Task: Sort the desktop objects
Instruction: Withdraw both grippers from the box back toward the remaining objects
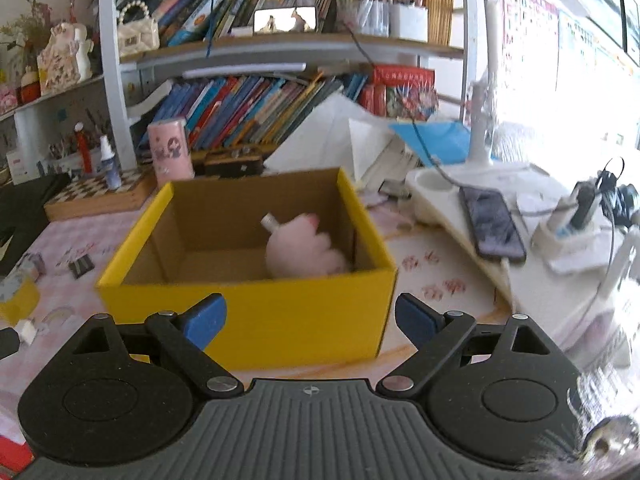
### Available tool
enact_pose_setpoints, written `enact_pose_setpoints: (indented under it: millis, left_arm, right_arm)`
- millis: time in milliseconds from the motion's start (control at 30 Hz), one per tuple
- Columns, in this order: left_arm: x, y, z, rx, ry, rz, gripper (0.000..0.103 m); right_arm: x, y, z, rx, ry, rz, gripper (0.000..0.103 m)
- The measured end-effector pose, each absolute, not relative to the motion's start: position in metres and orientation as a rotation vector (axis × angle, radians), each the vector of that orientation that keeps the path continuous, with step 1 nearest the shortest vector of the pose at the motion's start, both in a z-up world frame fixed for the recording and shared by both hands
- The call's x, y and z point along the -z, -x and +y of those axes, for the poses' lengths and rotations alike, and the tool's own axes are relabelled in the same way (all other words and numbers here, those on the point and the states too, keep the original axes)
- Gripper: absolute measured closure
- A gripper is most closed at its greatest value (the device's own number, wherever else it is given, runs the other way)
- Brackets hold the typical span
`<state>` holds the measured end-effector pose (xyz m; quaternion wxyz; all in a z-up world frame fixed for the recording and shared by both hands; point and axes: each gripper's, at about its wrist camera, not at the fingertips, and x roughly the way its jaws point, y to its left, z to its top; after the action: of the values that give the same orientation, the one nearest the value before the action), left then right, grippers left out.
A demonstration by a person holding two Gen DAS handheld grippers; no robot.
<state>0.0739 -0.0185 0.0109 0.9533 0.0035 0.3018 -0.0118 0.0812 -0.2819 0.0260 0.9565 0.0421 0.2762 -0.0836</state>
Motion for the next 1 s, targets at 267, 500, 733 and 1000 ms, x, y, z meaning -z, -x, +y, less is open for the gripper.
enact_pose_setpoints:
  millis: [267,500,733,1000]
  left_arm:
    - [-0.002,-0.046,0.029,-0.005,0.02,0.67,0.02]
    - [0.003,-0.026,0.06,-0.021,0.021,0.697,0.02]
    - [0.01,-0.01,0.075,-0.01,0.004,0.723,0.02]
    - [0.015,0.006,0.095,-0.011,0.014,0.734,0.02]
  right_arm:
    - [-0.013,-0.06,-0.23,0.117,-0.102,0.631,0.012]
    - [-0.006,-0.04,-0.191,0.077,-0.099,0.663,0.012]
    - [-0.003,-0.018,-0.157,0.002,-0.074,0.674,0.012]
    - [0.001,-0.004,-0.125,-0.077,-0.047,0.696,0.013]
